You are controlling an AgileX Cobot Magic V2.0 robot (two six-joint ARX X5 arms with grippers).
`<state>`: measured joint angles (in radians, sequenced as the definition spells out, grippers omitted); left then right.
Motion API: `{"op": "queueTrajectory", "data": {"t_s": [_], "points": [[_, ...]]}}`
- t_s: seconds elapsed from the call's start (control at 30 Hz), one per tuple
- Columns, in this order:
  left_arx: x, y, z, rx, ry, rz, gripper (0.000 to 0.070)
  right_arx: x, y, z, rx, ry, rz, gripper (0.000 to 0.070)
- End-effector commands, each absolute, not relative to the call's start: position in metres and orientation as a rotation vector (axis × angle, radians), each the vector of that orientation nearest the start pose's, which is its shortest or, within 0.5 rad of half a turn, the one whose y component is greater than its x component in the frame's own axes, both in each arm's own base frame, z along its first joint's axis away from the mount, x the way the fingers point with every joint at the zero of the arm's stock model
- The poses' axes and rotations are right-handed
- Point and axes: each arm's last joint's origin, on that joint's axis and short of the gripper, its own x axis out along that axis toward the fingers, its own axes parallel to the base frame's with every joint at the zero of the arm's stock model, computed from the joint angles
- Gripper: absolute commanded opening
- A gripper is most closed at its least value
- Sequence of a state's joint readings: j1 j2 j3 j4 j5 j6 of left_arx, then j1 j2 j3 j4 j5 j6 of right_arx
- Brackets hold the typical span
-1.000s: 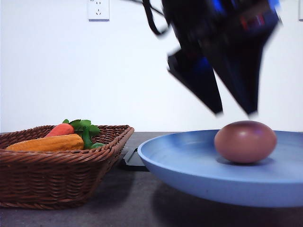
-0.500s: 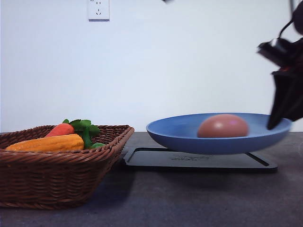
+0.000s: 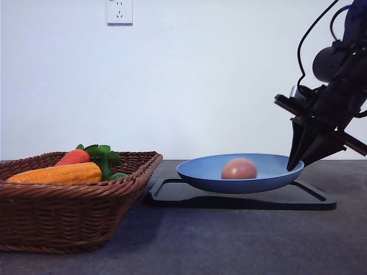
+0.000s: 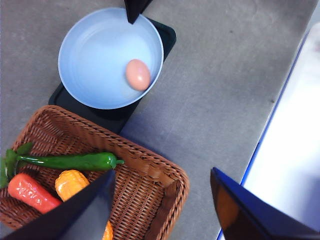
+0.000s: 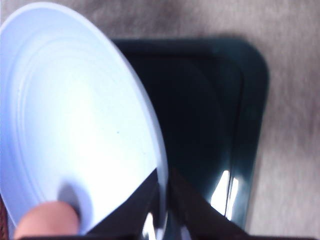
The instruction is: Transfer egg from basket to plate and serve
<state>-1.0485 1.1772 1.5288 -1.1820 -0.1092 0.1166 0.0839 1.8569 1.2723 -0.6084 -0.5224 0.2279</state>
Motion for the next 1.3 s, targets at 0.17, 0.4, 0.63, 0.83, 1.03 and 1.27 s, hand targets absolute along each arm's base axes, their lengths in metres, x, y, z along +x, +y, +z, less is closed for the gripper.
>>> {"op": "queueTrajectory", "data": {"t_s": [0.17,0.4,0.63,0.83,1.03,1.27], "points": [[0.093,-0.157,0.426,0.530,0.648,-0.923,0.0373,0.372,0.042,0.176,0.458,1.252,0.392,0.0128],[0.093,-0.158,0.425,0.533,0.651,-0.923,0.0354,0.373,0.038,0.177,0.462,1.245,0.386,0.0219],[0.096,-0.158,0.426,0.527,0.644,-0.911,0.0354,0.374,0.020,0.204,0.452,1.202,0.375,0.0219],[0.110,-0.162,0.422,0.537,0.645,-0.819,0.0228,0.356,0.007,0.261,0.415,1.101,0.383,0.0127],[0.141,-0.168,0.412,0.580,0.670,-0.720,0.0005,0.317,0.014,0.309,0.312,1.015,0.433,0.0000],[0.190,-0.151,0.391,0.489,0.713,-0.571,0.0000,0.271,0.045,0.345,0.121,0.915,0.398,0.0000]]}}
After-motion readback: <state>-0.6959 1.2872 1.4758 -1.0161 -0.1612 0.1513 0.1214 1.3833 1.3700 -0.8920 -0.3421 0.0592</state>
